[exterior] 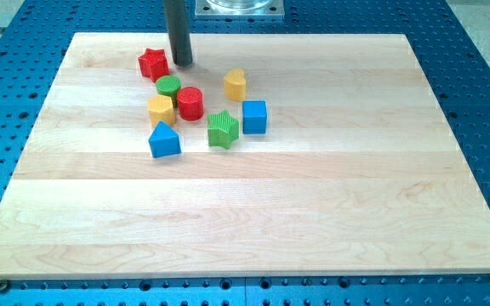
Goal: Nudge the red star
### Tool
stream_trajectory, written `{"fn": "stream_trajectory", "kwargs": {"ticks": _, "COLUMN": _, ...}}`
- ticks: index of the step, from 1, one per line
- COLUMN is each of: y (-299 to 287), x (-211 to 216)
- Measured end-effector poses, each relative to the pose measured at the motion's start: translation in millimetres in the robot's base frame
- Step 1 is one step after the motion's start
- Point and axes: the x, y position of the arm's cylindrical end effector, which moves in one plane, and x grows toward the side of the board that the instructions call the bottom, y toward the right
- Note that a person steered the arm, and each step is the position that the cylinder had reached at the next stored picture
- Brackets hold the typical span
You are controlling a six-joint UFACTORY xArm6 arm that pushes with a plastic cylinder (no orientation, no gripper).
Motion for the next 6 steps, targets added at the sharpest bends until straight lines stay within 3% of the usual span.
{"fn": "stream_trajectory", "kwargs": {"ticks": 1, "y": -29, "x": -45}}
{"fn": "stream_trajectory", "kwargs": {"ticks": 3, "y": -129, "x": -13}}
{"fn": "stream_trajectory", "kwargs": {"ticks": 6, "y": -56, "x": 1}}
